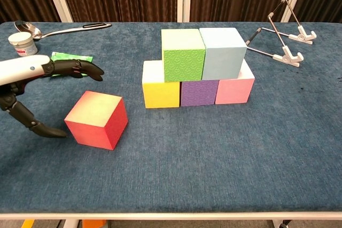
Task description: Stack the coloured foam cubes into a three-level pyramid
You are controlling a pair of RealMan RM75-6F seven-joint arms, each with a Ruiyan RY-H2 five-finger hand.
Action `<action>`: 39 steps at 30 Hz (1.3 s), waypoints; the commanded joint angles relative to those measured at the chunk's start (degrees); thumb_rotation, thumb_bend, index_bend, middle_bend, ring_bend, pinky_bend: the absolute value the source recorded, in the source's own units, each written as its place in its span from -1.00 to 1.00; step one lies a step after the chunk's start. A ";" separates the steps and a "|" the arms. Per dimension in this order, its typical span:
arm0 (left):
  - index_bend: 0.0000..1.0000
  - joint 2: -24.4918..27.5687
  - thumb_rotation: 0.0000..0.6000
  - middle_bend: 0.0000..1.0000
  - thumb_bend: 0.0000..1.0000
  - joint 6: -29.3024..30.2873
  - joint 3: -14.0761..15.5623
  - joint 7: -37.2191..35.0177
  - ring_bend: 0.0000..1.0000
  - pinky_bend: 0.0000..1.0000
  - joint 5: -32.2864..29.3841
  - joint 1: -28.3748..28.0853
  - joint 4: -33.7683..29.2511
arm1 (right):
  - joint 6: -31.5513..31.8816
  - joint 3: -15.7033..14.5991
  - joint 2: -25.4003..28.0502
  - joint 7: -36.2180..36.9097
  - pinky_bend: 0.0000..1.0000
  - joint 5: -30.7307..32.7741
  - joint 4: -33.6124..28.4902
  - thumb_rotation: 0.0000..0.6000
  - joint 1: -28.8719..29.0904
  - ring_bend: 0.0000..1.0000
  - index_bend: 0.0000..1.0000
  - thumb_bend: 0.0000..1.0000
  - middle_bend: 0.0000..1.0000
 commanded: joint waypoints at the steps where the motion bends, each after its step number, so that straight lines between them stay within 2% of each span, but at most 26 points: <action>1: -0.74 -1.15 1.00 -0.67 -1.00 0.34 0.17 -0.48 -1.00 -0.77 -0.37 -0.05 0.52 | -0.10 0.06 -0.33 0.33 -1.00 -0.01 0.31 1.00 -0.26 -1.00 -1.00 -0.97 -0.90; 7: -0.74 -4.14 1.00 -0.52 -0.91 0.90 0.34 -2.62 -1.00 -0.77 -0.86 -0.36 3.64 | -0.59 0.09 -0.75 1.30 -1.00 -0.28 1.06 1.00 -0.92 -1.00 -1.00 -0.97 -0.90; 12: -0.69 -5.34 1.00 -0.17 -0.77 2.74 -0.62 -2.43 -0.96 -0.72 -1.64 -0.24 5.26 | 0.09 0.59 -0.56 2.70 -1.00 -1.09 1.49 1.00 -1.86 -1.00 -1.00 -0.96 -0.89; 19: -0.63 -3.66 1.00 0.08 -0.56 5.74 -1.87 -0.56 -0.82 -0.66 -2.79 0.53 2.93 | 0.85 1.06 -0.09 4.19 -1.00 -2.22 1.50 1.00 -3.03 -1.00 -1.00 -0.96 -0.88; 25: -0.63 3.51 1.00 0.08 -0.56 9.00 -5.05 0.67 -0.81 -0.65 -6.47 1.92 -2.52 | 1.76 1.88 0.79 4.53 -1.00 -2.84 0.53 1.00 -3.58 -1.00 -1.00 -0.96 -0.88; 29: -0.63 9.33 1.00 0.12 -0.56 9.36 -8.79 0.57 -0.81 -0.65 -12.91 2.97 -7.73 | 3.37 2.52 1.62 4.54 -1.00 -2.98 -0.54 1.00 -4.42 -1.00 -1.00 -0.95 -0.87; 33: -0.63 12.51 1.00 0.15 -0.56 8.51 -12.39 1.09 -0.77 -0.64 -19.46 3.22 -15.04 | 4.02 2.73 2.19 4.17 -1.00 -2.55 -1.13 1.00 -5.00 -1.00 -1.00 -0.95 -0.86; 39: -0.63 14.80 1.00 0.16 -0.56 7.52 -16.82 10.44 -0.74 -0.64 -22.96 0.13 -22.68 | 4.78 3.34 2.65 3.31 -1.00 -1.49 -1.99 1.00 -5.34 -1.00 -1.00 -0.95 -0.86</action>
